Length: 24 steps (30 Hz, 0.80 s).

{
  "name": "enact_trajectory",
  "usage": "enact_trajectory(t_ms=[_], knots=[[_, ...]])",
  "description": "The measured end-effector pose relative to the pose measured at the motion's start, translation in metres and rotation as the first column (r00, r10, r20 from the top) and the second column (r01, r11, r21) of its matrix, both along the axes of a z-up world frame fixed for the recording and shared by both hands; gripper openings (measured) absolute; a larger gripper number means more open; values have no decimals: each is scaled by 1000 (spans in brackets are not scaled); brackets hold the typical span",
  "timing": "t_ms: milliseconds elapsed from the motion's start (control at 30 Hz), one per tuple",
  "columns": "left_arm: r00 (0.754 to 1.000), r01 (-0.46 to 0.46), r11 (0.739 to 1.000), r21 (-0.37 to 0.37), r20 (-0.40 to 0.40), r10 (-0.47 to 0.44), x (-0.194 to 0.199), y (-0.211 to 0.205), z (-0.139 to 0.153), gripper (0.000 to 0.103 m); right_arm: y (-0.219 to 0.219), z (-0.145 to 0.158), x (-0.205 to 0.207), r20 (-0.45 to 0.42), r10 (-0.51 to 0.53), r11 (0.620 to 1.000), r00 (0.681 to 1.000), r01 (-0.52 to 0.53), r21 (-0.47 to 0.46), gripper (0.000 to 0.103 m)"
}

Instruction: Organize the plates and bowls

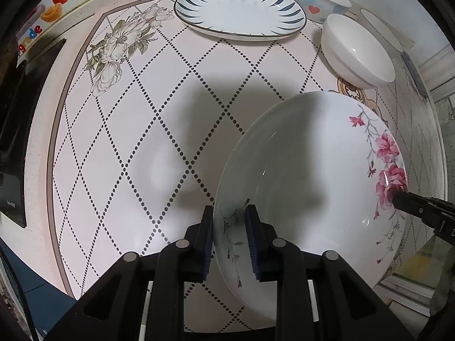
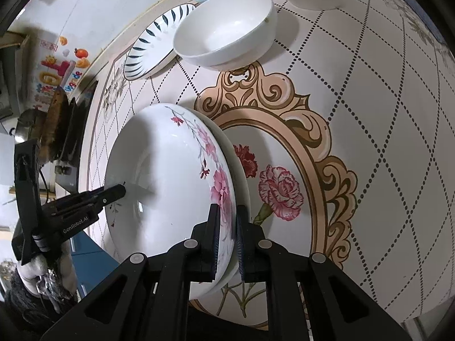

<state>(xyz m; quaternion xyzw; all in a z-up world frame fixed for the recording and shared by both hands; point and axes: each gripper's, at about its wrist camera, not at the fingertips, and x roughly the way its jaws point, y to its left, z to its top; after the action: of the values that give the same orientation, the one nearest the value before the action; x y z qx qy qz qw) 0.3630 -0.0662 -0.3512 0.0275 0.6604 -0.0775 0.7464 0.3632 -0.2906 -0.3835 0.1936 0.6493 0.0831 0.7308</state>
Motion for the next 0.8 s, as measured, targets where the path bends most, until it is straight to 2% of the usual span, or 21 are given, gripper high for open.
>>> enact_trajectory(t_ms=[233,333,367,500,633,700,767,800], knots=[[1000,1,1000,3,3,-1,1,-4,0,20,-4,-2,0,-86,-30,999,996,34,37,15],[1000,-4,1000,-10,-7,4,4,0,0,21,-8,0,-1,-114,-44,997,992,52,62,19],[1000,-3,1000,-13,-16,2,5,3,0,21,-10,3,-1,-118,-47,996,992,55,65,23],[999,-22,999,-48,-42,20,3,15,14,20,-21,22,3,-118,-57,994,991,67,85,23],[998,-64,992,-106,14,66,18,39,53,21,-25,64,30,-36,-98,982,995,102,159,23],[996,-77,988,-133,43,83,40,51,65,32,-20,81,53,14,-111,974,994,106,199,33],[992,-91,984,-154,73,103,79,63,70,32,-10,93,88,62,-122,970,991,106,218,44],[990,-101,984,-148,87,115,102,65,70,32,-5,96,105,83,-123,972,989,103,210,45]])
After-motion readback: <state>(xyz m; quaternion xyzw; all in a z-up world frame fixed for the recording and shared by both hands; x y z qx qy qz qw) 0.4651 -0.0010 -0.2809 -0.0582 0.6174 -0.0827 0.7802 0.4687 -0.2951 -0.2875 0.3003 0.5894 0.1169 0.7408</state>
